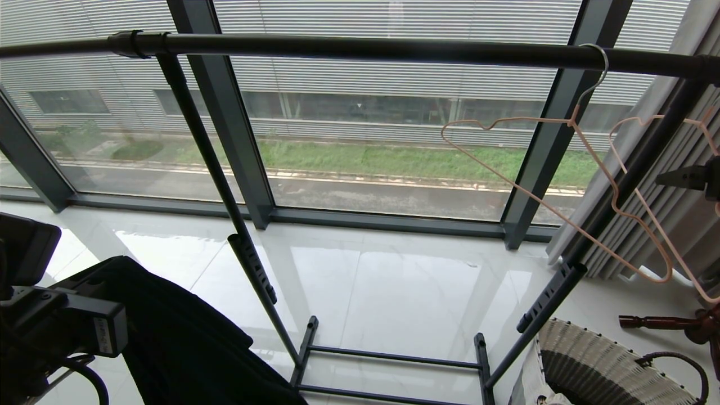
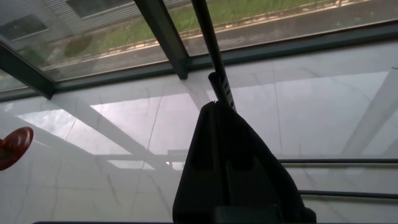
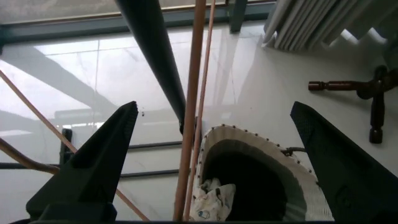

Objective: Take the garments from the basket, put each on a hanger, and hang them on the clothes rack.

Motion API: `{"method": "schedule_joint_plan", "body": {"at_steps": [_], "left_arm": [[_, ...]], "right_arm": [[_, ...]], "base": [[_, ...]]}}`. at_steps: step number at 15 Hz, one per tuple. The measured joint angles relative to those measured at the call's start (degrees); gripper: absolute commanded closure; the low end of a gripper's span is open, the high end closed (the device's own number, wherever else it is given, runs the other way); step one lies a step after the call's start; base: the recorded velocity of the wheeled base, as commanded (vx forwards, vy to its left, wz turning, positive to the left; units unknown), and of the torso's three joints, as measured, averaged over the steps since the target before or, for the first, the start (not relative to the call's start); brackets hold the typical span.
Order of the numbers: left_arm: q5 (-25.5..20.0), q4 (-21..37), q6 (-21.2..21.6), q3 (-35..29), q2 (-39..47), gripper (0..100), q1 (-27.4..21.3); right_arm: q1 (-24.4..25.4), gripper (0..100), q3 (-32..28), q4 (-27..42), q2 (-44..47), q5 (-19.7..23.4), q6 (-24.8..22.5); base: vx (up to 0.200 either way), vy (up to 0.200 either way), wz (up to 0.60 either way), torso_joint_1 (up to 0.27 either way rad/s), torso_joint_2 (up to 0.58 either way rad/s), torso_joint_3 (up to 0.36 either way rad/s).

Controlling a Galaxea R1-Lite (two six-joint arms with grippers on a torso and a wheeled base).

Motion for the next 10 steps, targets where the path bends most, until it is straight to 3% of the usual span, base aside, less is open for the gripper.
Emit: {"method": "schedule_joint_plan", "body": {"at_steps": [10], "left_arm": [[0.00, -0.02, 0.00, 0.16, -0.09, 100, 0.00]], "right_arm": [[2.80, 0, 0.79, 0.16, -0.05, -0.06, 0.35]], "base": [[0.000, 0.000, 0.00, 0.000, 0.00, 0.000]]}}
